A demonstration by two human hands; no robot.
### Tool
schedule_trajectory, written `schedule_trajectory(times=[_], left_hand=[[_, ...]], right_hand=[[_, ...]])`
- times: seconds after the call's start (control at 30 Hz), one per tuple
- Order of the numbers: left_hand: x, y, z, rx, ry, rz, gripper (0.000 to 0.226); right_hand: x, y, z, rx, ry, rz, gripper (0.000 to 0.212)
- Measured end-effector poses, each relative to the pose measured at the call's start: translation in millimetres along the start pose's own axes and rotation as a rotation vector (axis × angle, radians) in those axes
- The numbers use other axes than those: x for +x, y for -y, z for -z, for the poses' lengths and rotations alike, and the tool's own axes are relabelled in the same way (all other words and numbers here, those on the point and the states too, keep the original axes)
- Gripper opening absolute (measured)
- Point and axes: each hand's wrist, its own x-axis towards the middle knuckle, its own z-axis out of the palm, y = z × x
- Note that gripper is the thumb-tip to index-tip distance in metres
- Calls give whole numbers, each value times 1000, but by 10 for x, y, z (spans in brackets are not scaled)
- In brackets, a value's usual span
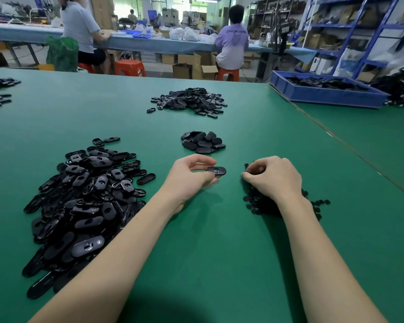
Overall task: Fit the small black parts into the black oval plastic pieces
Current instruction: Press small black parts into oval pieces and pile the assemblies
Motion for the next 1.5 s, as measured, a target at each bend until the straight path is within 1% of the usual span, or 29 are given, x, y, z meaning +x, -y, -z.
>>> schedule_trajectory(times=[0.13, 0.27, 0.33, 0.43, 0.5, 0.53, 0.6, 0.67, 0.8, 0.9, 1.1, 1.23, 1.4, 1.5], left_hand=[[3, -12, 9, -21, 5, 5, 22], [15, -16, 34, 39, -12, -11, 22], [26, -15, 45, 63, -30, -37, 24], [43, -7, 55, 45, -71, -14, 31], [58, -3, 55, -1, -74, 11, 31], [63, -7, 53, -21, -69, 21, 29], [61, -28, 46, -38, -51, 40, 20], [46, -49, 44, -23, -40, 47, 15], [21, -57, 56, 2, -41, 4, 25], [19, -67, 40, -35, -33, -31, 26], [22, -77, 20, -125, -28, -55, 21], [6, -90, 15, -106, -11, -70, 22], [-10, -95, 17, -80, 12, -95, 22], [-15, -96, 15, -68, 18, -103, 21]], right_hand=[[-2, 33, -25, -5, -13, -14, 10], [-16, 51, -35, 0, -5, 4, 10], [-19, 51, -29, 133, -9, -5, 9], [-5, 101, 12, 499, 16, -23, 10], [-20, 180, 67, 762, 103, -39, 7], [-31, 213, 99, 841, 155, -42, 6], [-52, 256, 141, 916, 248, -37, 9], [-75, 283, 159, 920, 319, -30, 10], [-117, 333, 166, 891, 400, -2, 2], [-127, 367, 164, 866, 426, 11, 1], [-136, 428, 157, 821, 405, -23, 2], [-124, 459, 158, 810, 343, -65, 6], [-135, 455, 186, 796, 359, -66, 15], [-135, 454, 193, 787, 349, -58, 15]])
